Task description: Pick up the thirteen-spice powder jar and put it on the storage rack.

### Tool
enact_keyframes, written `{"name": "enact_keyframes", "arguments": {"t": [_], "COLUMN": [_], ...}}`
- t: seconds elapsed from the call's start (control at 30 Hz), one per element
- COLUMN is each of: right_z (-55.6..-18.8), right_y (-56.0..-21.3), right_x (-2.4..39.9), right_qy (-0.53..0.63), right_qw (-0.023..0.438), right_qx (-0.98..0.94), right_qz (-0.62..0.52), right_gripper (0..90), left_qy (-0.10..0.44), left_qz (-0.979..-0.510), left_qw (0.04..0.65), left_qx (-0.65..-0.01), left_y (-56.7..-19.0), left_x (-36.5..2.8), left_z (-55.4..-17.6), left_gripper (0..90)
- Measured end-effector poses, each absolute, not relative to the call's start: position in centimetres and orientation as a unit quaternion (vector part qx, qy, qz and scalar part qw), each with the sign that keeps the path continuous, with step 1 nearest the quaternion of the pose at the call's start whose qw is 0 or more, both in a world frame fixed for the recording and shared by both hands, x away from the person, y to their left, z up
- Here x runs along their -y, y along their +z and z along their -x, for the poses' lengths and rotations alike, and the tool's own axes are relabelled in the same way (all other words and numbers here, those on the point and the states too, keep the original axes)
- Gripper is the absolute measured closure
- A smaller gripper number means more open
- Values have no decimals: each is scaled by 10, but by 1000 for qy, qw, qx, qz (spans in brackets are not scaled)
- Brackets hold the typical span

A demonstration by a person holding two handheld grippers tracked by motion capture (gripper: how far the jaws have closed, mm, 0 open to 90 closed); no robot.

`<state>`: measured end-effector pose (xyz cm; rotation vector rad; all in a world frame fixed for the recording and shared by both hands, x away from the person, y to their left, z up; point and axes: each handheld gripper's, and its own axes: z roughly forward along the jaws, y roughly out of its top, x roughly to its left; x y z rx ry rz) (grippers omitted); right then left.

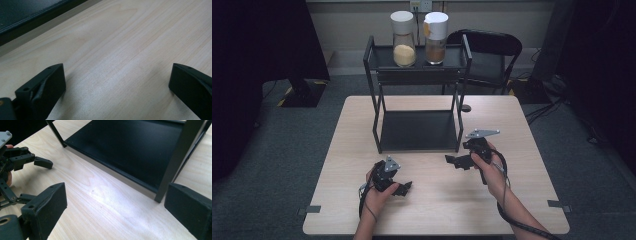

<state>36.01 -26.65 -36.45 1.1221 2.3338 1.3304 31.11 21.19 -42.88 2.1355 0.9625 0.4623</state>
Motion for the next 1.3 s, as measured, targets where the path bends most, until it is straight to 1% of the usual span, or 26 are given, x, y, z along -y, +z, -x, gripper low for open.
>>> {"name": "enact_keyframes", "arguments": {"t": [0.5,1.3], "right_z": [-350,-333], "right_y": [-381,-405], "right_x": [286,339], "right_qy": [445,443], "right_qw": [122,131], "right_qx": [-795,-776], "right_qz": [-394,-430], "right_gripper": [36,39], "left_qy": [180,180], "left_qz": [-832,-831], "left_qw": [368,368], "left_qx": [-375,-375], "left_y": [-429,-429], "left_x": [-212,-212], "left_z": [-311,-311], "left_gripper": [2,2]}}
